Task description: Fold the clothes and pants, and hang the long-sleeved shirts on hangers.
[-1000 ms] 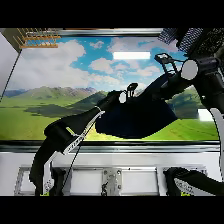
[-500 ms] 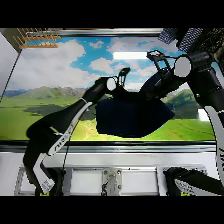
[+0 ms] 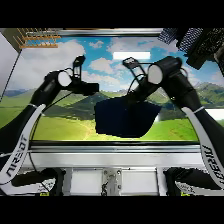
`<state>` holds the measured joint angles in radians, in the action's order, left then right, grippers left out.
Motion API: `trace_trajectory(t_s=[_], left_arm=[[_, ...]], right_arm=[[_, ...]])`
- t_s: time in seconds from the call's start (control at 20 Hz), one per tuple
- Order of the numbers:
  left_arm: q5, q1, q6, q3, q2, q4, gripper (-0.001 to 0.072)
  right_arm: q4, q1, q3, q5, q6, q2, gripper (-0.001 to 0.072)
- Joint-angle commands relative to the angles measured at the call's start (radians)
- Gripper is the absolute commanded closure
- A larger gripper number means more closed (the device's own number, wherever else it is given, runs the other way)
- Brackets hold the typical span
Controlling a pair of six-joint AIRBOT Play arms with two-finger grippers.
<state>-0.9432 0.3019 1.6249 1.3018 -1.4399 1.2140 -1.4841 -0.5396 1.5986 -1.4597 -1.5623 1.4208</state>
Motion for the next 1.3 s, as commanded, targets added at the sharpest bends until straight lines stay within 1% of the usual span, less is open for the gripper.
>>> trace_trajectory(t_s=[0.0,0.1,0.15,0.25,0.3,0.35,0.4,0.45,0.55,0.65,0.7,0.8,1.1,1.15,1.2,1.25], left_arm=[[0.003,-0.127,-0.002,-0.159,0.153,0.024,0.0699],[0.004,-0.179,-0.002,-0.231,0.231,0.024,0.0698],[0.003,-0.2,-0.002,-0.263,0.266,0.024,0.0699],[0.005,-0.236,-0.002,-0.328,0.338,0.024,0.0699],[0.004,-0.248,-0.002,-0.352,0.365,0.024,0.0698],[0.004,-0.261,-0.002,-0.373,0.388,0.024,0.0698],[0.004,-0.276,-0.002,-0.393,0.413,0.024,0.0698],[0.003,-0.293,-0.002,-0.41,0.436,0.024,0.0698],[0.0,-0.335,-0.002,-0.435,0.479,0.025,0.0698],[0.002,-0.388,-0.002,-0.438,0.518,0.024,0.0699],[0.004,-0.414,-0.002,-0.438,0.536,0.024,0.0699],[0.019,-0.455,-0.002,-0.438,0.561,0.011,0.0699],[0.029,-0.455,-0.003,-0.438,0.604,0.024,0.0699],[0.023,-0.446,-0.016,-0.438,0.599,0.023,0.0698],[0.013,-0.434,-0.047,-0.438,0.59,0.023,0.0697],[0.005,-0.417,-0.079,-0.438,0.581,0.021,0.0636]], right_arm=[[0.064,-0.15,0.04,0.116,0.055,0.111,0.0703],[0.113,-0.249,0.063,0.219,0.1,0.217,0.07],[0.129,-0.303,0.076,0.296,0.134,0.277,0.0661],[0.152,-0.398,0.145,0.407,0.182,0.389,0.0253],[0.164,-0.444,0.21,0.413,0.221,0.443,0.0073],[0.159,-0.483,0.269,0.406,0.256,0.476,0.0018],[0.137,-0.515,0.318,0.405,0.294,0.488,0.0019],[0.113,-0.527,0.342,0.405,0.291,0.482,0.002],[0.112,-0.505,0.348,0.393,0.253,0.436,0.003],[0.116,-0.449,0.348,0.331,0.227,0.394,0.003],[0.131,-0.42,0.348,0.301,0.211,0.383,0.003],[0.188,-0.381,0.348,0.287,0.192,0.384,0.003],[0.194,-0.344,0.347,0.275,0.118,0.388,0.003],[0.195,-0.322,0.345,0.269,0.118,0.381,0.003],[0.195,-0.295,0.339,0.256,0.118,0.369,0.003],[0.195,-0.262,0.331,0.244,0.117,0.35,0.003]])
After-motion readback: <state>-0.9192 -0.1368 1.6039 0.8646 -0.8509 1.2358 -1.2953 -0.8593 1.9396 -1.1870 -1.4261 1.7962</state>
